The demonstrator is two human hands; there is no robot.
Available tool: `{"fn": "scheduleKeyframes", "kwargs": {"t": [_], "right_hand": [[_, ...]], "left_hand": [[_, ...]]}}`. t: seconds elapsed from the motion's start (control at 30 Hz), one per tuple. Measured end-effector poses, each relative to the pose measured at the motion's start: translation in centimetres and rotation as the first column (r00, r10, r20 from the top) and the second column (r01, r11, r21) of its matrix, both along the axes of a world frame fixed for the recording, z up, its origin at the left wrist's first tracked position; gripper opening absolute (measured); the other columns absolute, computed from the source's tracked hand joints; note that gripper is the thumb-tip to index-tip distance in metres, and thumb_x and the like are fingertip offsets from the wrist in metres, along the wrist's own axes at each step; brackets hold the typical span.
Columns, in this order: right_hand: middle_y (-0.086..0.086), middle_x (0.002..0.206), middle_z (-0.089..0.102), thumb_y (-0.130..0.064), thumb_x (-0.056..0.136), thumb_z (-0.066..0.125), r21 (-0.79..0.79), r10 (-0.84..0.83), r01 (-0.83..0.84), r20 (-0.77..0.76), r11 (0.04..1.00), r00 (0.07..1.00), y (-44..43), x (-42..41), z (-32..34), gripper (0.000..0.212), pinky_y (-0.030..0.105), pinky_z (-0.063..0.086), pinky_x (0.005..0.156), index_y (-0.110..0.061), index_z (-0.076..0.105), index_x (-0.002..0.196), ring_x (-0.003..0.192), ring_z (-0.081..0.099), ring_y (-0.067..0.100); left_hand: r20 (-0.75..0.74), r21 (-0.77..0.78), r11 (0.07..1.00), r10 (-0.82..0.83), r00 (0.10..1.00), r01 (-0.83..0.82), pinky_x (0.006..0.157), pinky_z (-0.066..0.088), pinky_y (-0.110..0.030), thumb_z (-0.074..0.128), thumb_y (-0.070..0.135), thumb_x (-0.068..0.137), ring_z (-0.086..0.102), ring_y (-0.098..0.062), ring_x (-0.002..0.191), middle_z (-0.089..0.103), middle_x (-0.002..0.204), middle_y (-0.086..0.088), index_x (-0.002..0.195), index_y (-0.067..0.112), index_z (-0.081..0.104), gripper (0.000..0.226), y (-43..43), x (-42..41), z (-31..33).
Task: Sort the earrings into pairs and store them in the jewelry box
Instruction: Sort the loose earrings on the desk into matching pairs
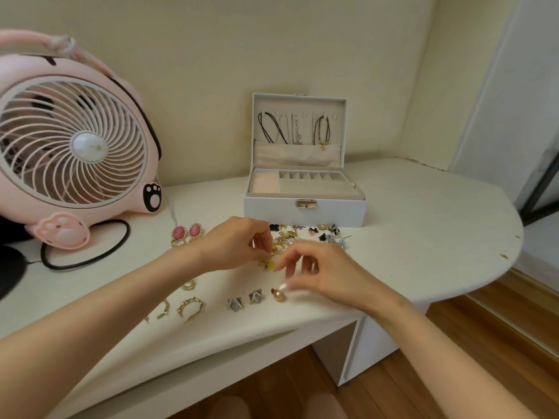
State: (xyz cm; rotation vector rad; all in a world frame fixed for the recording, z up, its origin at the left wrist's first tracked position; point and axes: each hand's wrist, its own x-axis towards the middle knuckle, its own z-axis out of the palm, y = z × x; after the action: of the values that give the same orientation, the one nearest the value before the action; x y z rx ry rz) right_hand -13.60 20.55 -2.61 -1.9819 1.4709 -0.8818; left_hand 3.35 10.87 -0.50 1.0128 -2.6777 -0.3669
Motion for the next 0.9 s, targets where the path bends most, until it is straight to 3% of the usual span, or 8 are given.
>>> {"fn": "scheduleKeyframes", "kwargs": {"t": [0.1,0.2,0.27,0.4,0.53,0.7,0.8,0.9], "right_hand": [[-0.005,0.084,0.060,-0.010,0.078,0.071,-0.189,-0.324,0.321,0.013,0.928,0.946,-1.6,-1.9,-0.4,0.014,0.015,0.035,0.068,-0.020,0.071,0.088,0.067,0.049,-0.002],[-0.003,0.092,0.055,-0.015,0.080,0.070,-0.160,-0.448,0.432,-0.080,0.887,0.890,-2.7,-2.9,-1.2,0.019,0.024,0.039,0.078,-0.021,0.070,0.097,0.082,0.051,0.007],[-0.004,0.094,0.054,-0.022,0.080,0.071,-0.121,-0.431,0.417,-0.126,0.901,0.894,-2.9,-2.9,-1.5,0.019,0.027,0.041,0.081,-0.025,0.069,0.098,0.087,0.053,0.011],[-0.009,0.091,0.056,-0.025,0.076,0.074,-0.149,-0.397,0.379,-0.119,0.913,0.910,-2.8,-2.4,-1.4,0.020,0.026,0.042,0.078,-0.034,0.068,0.092,0.082,0.051,0.005],[-0.008,0.089,0.058,-0.026,0.076,0.075,-0.173,-0.390,0.364,-0.154,0.915,0.908,-2.8,-2.3,-1.6,0.011,0.025,0.042,0.075,-0.031,0.070,0.084,0.082,0.054,0.007],[-0.007,0.090,0.054,-0.025,0.074,0.076,-0.192,-0.414,0.390,-0.107,0.901,0.904,-2.8,-2.3,-1.5,0.009,0.020,0.038,0.072,-0.025,0.072,0.082,0.076,0.050,0.001],[-0.009,0.088,0.062,-0.018,0.077,0.075,-0.164,-0.294,0.289,-0.009,0.943,0.956,-1.4,-2.0,-0.4,0.010,0.009,0.039,0.066,-0.025,0.072,0.083,0.068,0.050,-0.002],[-0.010,0.088,0.066,-0.016,0.078,0.073,-0.048,-0.125,0.125,0.013,0.991,0.992,0.3,-1.4,0.2,0.011,0.012,0.044,0.068,-0.026,0.071,0.083,0.074,0.056,0.003]], "left_hand": [[-0.011,0.015,1.000,0.001,1.000,-0.001,0.060,0.036,-0.010,0.065,0.021,0.084,0.048,0.001,0.071,0.061,0.087,0.008,0.093,0.017,0.063,0.010,0.1,0.1,0.0],[-0.020,0.018,1.000,-0.004,1.000,0.004,0.060,0.036,-0.010,0.065,0.021,0.085,0.048,0.000,0.071,0.061,0.087,0.007,0.092,0.017,0.063,0.008,0.1,0.1,0.0],[-0.023,0.014,1.000,-0.006,1.000,0.006,0.060,0.035,-0.010,0.065,0.019,0.085,0.048,-0.001,0.071,0.061,0.086,0.008,0.092,0.017,0.063,0.007,0.1,0.1,-0.1],[-0.077,-0.029,0.998,0.050,0.996,-0.052,0.064,0.039,-0.016,0.061,0.013,0.087,0.053,-0.011,0.078,0.058,0.086,0.008,0.093,0.017,0.062,0.008,-0.5,0.3,-0.3],[-0.134,-0.059,0.988,0.131,0.982,-0.139,0.072,0.045,-0.025,0.061,0.011,0.086,0.055,-0.014,0.079,0.056,0.086,0.008,0.095,0.018,0.060,0.011,-1.6,0.9,-0.5],[-0.090,-0.048,0.994,0.094,0.992,-0.098,0.072,0.047,-0.029,0.064,0.019,0.085,0.057,-0.016,0.080,0.060,0.088,0.006,0.089,0.018,0.062,0.005,-1.8,0.7,-0.6],[-0.067,-0.075,0.991,0.109,0.992,-0.113,0.071,0.045,-0.028,0.064,0.021,0.085,0.053,-0.014,0.080,0.058,0.087,0.008,0.091,0.018,0.062,0.007,-2.0,0.4,-0.7],[-0.079,-0.080,0.983,0.162,0.984,-0.168,0.071,0.044,-0.028,0.062,0.019,0.087,0.050,-0.013,0.080,0.054,0.088,0.008,0.097,0.016,0.060,0.010,-2.4,0.1,-0.8]]}}
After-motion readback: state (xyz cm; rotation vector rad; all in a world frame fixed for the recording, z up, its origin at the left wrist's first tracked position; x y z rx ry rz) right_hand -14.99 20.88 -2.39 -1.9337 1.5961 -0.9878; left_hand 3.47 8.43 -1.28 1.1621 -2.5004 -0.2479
